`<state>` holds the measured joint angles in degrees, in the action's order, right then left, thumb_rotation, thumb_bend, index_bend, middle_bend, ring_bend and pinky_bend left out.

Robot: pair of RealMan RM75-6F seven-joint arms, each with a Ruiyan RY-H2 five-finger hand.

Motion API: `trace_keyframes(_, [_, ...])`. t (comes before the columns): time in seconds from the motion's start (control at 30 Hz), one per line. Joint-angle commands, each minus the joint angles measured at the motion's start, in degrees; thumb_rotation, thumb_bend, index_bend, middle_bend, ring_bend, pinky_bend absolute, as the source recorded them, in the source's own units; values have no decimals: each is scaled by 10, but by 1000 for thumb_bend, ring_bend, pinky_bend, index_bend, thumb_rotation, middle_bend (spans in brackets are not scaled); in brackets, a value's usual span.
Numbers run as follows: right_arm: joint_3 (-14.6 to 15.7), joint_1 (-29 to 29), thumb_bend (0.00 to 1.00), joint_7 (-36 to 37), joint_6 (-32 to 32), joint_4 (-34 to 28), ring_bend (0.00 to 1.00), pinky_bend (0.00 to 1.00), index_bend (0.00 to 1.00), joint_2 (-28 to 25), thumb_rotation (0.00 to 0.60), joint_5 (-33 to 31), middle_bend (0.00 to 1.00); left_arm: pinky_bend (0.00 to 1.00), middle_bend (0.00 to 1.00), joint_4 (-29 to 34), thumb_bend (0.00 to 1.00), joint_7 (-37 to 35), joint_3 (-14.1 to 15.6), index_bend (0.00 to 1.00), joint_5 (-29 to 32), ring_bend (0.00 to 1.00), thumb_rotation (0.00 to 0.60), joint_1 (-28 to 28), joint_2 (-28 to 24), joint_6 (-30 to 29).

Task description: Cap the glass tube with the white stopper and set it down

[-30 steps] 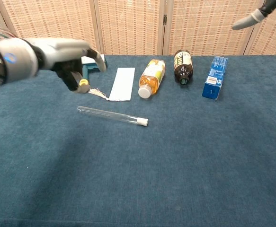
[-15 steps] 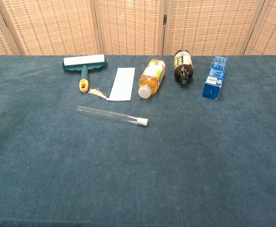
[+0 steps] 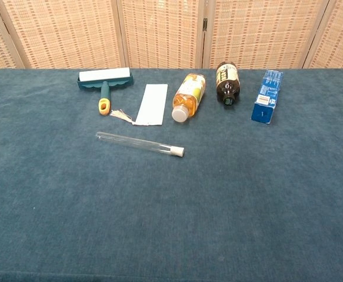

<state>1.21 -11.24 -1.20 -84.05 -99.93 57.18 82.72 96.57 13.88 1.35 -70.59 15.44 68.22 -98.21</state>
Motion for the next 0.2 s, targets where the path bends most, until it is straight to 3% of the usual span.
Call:
trace_keyframes(0.03, [6, 26, 263, -14, -30, -8, 170, 291, 238, 7, 600, 12, 262, 443, 435, 9, 398, 2, 5, 257, -22, 406, 600, -20, 7, -18])
trace_keyframes(0.2, [9, 50, 264, -27, -56, -13, 168, 289, 238, 11, 600, 27, 262, 429, 427, 26, 398, 16, 4, 254, -44, 403, 600, -38, 6, -21])
